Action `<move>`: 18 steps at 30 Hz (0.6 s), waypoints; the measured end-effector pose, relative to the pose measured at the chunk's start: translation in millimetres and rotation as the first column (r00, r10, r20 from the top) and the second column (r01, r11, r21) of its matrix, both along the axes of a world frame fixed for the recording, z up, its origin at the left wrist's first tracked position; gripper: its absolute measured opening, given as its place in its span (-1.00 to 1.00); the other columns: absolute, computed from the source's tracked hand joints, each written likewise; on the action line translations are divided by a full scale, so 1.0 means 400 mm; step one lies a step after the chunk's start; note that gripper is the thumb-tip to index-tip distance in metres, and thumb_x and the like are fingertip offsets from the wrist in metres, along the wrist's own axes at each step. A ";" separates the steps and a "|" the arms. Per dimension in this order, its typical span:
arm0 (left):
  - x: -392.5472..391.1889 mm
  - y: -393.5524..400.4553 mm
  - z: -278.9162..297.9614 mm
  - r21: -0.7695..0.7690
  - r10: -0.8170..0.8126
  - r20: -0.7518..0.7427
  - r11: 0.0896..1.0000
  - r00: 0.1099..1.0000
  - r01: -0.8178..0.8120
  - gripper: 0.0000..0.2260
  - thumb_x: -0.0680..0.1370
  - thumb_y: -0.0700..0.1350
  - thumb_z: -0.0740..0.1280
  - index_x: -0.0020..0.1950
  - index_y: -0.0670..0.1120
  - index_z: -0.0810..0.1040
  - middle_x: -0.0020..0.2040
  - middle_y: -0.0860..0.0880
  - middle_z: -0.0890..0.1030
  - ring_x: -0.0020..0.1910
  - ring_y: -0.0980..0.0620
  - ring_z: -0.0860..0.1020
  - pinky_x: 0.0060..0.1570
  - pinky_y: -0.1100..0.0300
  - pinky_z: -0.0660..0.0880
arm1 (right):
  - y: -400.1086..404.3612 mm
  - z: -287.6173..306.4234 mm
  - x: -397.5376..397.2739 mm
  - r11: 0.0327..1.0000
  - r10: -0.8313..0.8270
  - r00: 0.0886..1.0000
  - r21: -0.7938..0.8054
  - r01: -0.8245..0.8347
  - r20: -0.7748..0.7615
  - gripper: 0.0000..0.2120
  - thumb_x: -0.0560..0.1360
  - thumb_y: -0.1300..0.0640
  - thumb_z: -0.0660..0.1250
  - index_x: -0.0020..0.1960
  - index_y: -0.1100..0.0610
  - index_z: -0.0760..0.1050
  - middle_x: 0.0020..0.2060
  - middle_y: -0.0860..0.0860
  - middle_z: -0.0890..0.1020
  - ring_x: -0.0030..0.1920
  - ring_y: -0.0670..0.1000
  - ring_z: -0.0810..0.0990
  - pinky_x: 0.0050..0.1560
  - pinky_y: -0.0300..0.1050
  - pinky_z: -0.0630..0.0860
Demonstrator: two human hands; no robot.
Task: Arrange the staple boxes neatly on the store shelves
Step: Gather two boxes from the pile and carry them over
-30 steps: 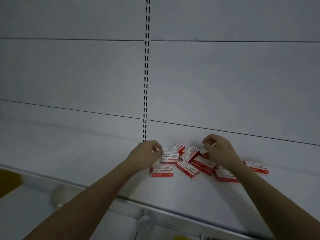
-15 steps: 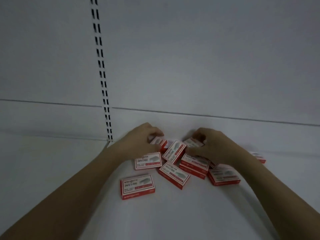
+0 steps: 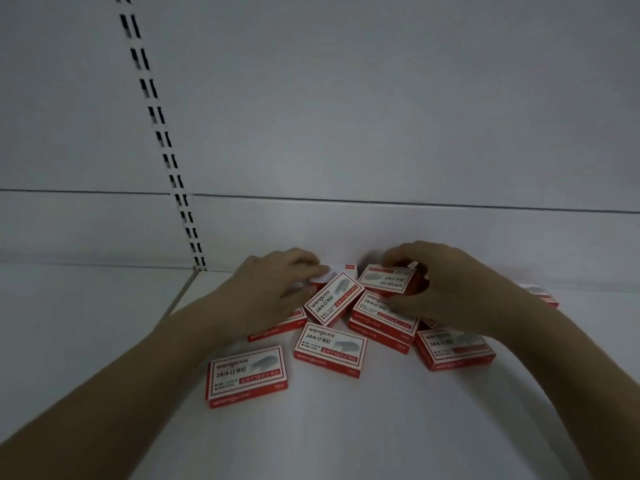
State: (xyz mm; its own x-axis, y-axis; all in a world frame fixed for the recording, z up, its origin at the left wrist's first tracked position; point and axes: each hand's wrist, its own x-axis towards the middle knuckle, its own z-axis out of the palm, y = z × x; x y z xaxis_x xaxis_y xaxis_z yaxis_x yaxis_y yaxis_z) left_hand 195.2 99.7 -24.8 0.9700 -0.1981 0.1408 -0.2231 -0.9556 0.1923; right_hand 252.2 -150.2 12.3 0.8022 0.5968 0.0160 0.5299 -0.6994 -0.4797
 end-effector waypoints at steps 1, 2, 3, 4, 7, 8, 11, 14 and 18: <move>0.002 0.003 -0.002 0.021 0.005 -0.017 1.000 1.000 -0.005 -0.61 0.61 0.09 0.16 0.46 0.16 0.32 0.43 0.15 0.31 0.35 0.15 0.31 0.32 0.00 0.32 | -0.001 -0.001 0.001 1.000 0.013 1.000 0.011 -0.013 0.004 -0.59 0.42 -0.04 0.44 0.21 -0.20 0.41 0.03 -0.23 0.48 -0.11 -0.19 0.56 -0.21 -0.32 0.54; 0.001 0.006 -0.001 0.011 0.010 -0.032 1.000 0.999 -0.009 -0.62 0.61 0.12 0.16 0.44 0.17 0.34 0.43 0.15 0.32 0.36 0.15 0.31 0.32 -0.02 0.32 | 0.001 0.000 0.002 0.999 0.027 1.000 0.032 -0.027 -0.004 -0.62 0.43 -0.02 0.44 0.16 -0.25 0.40 0.02 -0.25 0.48 -0.11 -0.19 0.57 -0.22 -0.31 0.56; 0.000 0.010 0.001 -0.020 0.012 -0.042 1.000 0.999 -0.013 -0.62 0.59 0.16 0.16 0.41 0.18 0.37 0.42 0.16 0.33 0.35 0.15 0.31 0.32 -0.02 0.32 | 0.002 0.000 0.002 0.997 0.044 0.999 0.070 -0.043 -0.016 -0.63 0.43 0.02 0.45 0.09 -0.31 0.38 0.00 -0.28 0.48 -0.12 -0.20 0.58 -0.24 -0.31 0.58; -0.003 0.011 0.003 -0.055 0.017 -0.043 0.998 0.999 -0.020 -0.63 0.57 0.19 0.18 0.37 0.18 0.41 0.40 0.17 0.36 0.33 0.16 0.33 0.32 -0.02 0.33 | 0.001 -0.001 0.002 0.991 0.062 0.998 0.116 -0.059 -0.019 -0.62 0.43 0.06 0.45 0.02 -0.35 0.37 -0.03 -0.30 0.49 -0.13 -0.23 0.60 -0.27 -0.34 0.57; -0.009 0.000 0.006 -0.174 0.066 -0.071 0.982 0.995 -0.077 -0.74 0.54 0.15 0.29 0.21 0.16 0.48 0.22 0.14 0.52 0.11 0.17 0.50 0.17 0.08 0.46 | 0.004 -0.007 0.006 0.972 0.095 0.995 0.217 -0.095 0.013 -0.56 0.44 0.16 0.44 -0.06 -0.39 0.39 -0.10 -0.35 0.55 -0.07 -0.40 0.54 -0.26 -0.46 0.51; -0.009 -0.005 0.005 -0.222 0.086 -0.079 0.970 0.993 -0.102 -0.76 0.52 0.12 0.33 0.17 0.15 0.48 0.14 0.14 0.56 0.01 0.19 0.54 0.07 0.15 0.50 | 0.006 -0.008 0.006 0.966 0.100 0.995 0.235 -0.104 0.028 -0.57 0.44 0.16 0.44 -0.06 -0.39 0.40 -0.10 -0.36 0.56 -0.05 -0.42 0.53 -0.23 -0.48 0.50; -0.007 -0.014 0.004 -0.312 0.133 -0.082 0.938 0.988 -0.153 -0.67 0.49 0.09 0.38 0.24 0.13 0.45 0.10 0.20 0.52 0.03 0.18 0.54 0.03 0.26 0.51 | 0.009 -0.017 0.014 0.960 0.101 0.993 0.256 -0.113 0.062 -0.56 0.43 0.13 0.45 0.00 -0.40 0.39 -0.07 -0.37 0.56 -0.03 -0.36 0.55 -0.18 -0.42 0.51; -0.005 -0.017 -0.005 -0.230 0.153 -0.006 0.962 0.988 -0.150 -0.49 0.49 0.10 0.38 0.41 0.07 0.38 0.17 0.15 0.44 0.15 0.13 0.45 0.21 0.12 0.44 | 0.013 -0.032 0.018 0.961 0.096 0.990 0.251 -0.118 0.100 -0.59 0.45 0.13 0.43 0.12 -0.33 0.44 -0.02 -0.35 0.54 -0.01 -0.32 0.54 -0.11 -0.41 0.47; -0.015 -0.012 0.005 -0.334 0.129 0.187 0.941 0.974 -0.061 -0.55 0.43 0.01 0.47 0.29 0.01 0.50 0.10 0.09 0.42 0.05 0.13 0.48 0.04 0.25 0.52 | 0.020 -0.042 0.021 0.948 0.069 0.978 0.294 -0.126 0.195 -0.62 0.44 0.17 0.45 0.19 -0.12 0.52 0.07 -0.25 0.53 0.07 -0.23 0.53 0.05 -0.35 0.50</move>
State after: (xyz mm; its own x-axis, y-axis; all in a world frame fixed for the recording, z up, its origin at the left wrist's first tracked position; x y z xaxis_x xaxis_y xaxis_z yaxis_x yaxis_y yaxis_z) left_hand 189.1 95.0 -22.7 0.9259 -0.0169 0.3775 -0.2015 -0.8672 0.4554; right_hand 260.6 -142.3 -4.7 0.7074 0.6161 0.3465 0.6850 -0.4764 -0.5512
